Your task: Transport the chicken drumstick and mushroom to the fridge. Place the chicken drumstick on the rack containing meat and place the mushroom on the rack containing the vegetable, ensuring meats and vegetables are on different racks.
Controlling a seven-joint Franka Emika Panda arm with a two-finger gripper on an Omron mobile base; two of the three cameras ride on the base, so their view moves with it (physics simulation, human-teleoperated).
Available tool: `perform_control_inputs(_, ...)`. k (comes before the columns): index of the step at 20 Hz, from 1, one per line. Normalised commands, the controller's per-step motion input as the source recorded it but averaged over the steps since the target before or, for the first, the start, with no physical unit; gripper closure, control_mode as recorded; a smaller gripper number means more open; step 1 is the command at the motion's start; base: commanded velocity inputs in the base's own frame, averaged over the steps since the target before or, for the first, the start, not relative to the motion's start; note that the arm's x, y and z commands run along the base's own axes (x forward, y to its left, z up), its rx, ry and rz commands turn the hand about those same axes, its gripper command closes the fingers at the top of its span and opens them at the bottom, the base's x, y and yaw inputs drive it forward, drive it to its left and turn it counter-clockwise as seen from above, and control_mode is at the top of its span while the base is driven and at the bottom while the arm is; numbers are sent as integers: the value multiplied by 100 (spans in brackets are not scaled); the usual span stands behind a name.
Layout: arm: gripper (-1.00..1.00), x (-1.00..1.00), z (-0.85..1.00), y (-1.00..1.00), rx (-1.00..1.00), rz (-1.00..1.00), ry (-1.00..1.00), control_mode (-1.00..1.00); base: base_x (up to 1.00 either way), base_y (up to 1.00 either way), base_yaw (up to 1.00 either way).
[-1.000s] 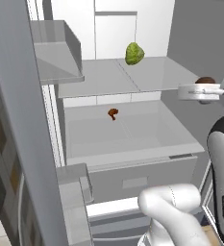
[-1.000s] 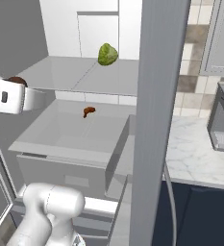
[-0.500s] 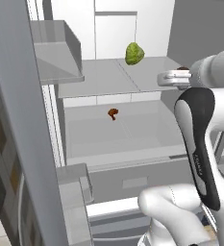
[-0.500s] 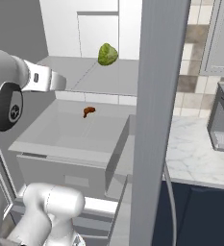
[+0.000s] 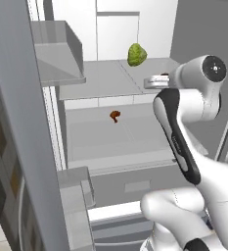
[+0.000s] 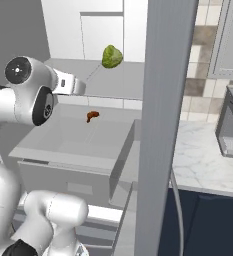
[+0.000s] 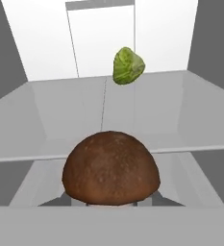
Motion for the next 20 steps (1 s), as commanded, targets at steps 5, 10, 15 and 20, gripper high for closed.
perform_control_inputs(5, 100, 86, -7, 0, 0, 0, 4, -100, 0, 0, 0)
perform_control_inputs(10, 100, 70, -19, 0, 0, 0, 7, -100, 0, 0, 0)
perform_control_inputs(15, 100, 42, -42, 0, 0, 0, 11, -100, 0, 0, 0)
perform_control_inputs(20, 100, 29, -38, 0, 0, 0, 7, -100, 0, 0, 0)
